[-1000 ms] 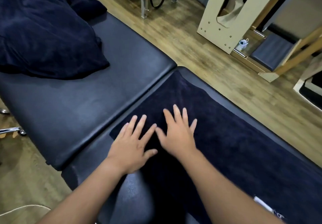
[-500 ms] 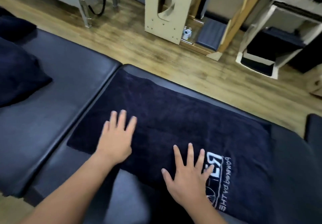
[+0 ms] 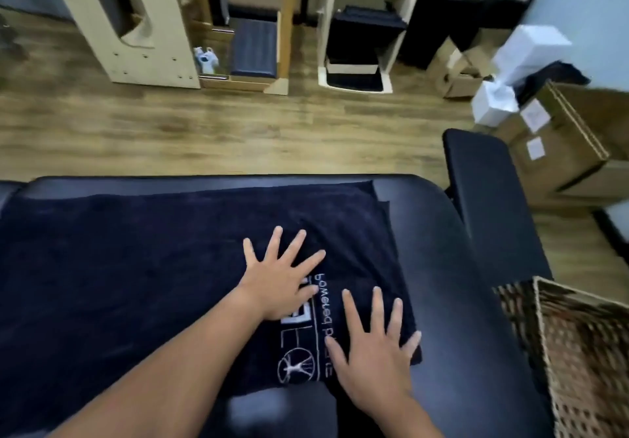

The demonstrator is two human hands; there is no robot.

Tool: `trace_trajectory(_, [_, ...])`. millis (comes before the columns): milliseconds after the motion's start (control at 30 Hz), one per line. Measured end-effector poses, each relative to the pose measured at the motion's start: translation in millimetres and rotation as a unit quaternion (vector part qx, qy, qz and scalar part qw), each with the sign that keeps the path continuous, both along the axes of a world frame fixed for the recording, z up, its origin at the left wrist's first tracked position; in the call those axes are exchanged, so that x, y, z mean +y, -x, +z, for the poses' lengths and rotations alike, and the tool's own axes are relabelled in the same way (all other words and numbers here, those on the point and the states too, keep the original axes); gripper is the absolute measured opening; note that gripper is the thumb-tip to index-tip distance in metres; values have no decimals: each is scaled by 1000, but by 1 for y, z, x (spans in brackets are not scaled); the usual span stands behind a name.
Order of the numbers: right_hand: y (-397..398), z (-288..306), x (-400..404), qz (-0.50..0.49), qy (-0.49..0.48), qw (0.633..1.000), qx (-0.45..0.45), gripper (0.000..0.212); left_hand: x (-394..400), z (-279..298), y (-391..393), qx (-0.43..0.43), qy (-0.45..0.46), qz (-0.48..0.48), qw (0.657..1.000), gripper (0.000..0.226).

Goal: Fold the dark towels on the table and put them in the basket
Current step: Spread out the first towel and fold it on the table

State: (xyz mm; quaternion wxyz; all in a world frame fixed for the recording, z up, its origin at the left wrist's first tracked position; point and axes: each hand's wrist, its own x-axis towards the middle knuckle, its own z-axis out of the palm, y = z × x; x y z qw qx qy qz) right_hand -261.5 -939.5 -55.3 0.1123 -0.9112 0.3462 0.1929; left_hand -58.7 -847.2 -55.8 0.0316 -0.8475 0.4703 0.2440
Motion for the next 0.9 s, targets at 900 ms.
trace_trajectory(900, [6, 27, -70, -187, -180, 949, -178, 59, -194, 52, -32, -134, -71, -276, 949, 32])
